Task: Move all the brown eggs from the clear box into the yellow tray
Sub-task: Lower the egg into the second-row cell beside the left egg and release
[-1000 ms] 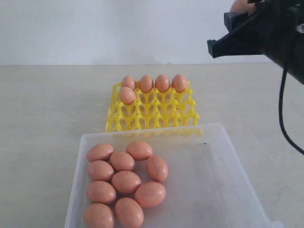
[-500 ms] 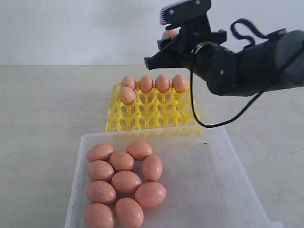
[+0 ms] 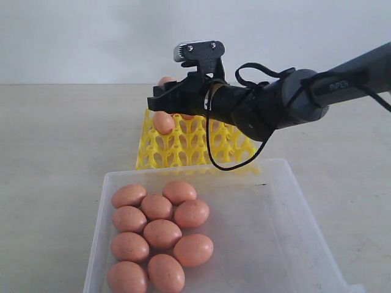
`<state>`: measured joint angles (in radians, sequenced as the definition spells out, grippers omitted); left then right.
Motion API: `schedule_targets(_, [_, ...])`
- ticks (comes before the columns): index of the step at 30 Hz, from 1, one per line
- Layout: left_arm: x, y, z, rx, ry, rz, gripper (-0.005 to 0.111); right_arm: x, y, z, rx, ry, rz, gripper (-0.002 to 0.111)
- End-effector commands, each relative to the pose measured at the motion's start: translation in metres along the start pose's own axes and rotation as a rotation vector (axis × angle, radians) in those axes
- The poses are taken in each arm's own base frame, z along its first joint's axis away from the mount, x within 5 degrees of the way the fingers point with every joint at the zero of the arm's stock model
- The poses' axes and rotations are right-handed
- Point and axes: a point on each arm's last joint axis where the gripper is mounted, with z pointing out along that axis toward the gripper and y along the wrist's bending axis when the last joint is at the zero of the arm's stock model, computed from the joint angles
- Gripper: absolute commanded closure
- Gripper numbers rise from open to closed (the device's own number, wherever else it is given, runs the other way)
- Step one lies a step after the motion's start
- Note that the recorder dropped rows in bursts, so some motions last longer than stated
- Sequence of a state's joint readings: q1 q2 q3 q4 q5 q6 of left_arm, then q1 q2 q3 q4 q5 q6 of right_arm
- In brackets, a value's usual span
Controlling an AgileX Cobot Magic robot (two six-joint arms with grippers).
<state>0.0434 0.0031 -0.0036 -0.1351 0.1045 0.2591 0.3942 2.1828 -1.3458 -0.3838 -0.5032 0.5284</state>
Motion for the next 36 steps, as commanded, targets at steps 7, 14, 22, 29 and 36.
schedule_targets(7, [0.001,0.000,0.000,0.006,-0.004,0.000,0.103,-0.007,-0.023,0.000,-0.096,-0.068,0.102,0.108])
schedule_targets(14, [0.001,0.000,0.000,0.006,-0.004,0.000,0.103,0.026,-0.023,0.007,-0.149,0.088,-0.038,0.108])
schedule_targets(22, [0.001,0.000,0.000,0.006,-0.004,0.000,0.103,0.033,-0.026,0.009,-0.137,0.105,-0.108,0.108])
schedule_targets(29, [0.001,0.000,0.000,0.006,-0.004,0.000,0.103,0.038,-0.032,0.009,-0.072,0.167,-0.194,0.108])
schedule_targets(36, [0.001,0.000,0.000,0.006,-0.004,0.000,0.103,0.038,-0.032,0.009,-0.073,0.166,-0.220,0.108])
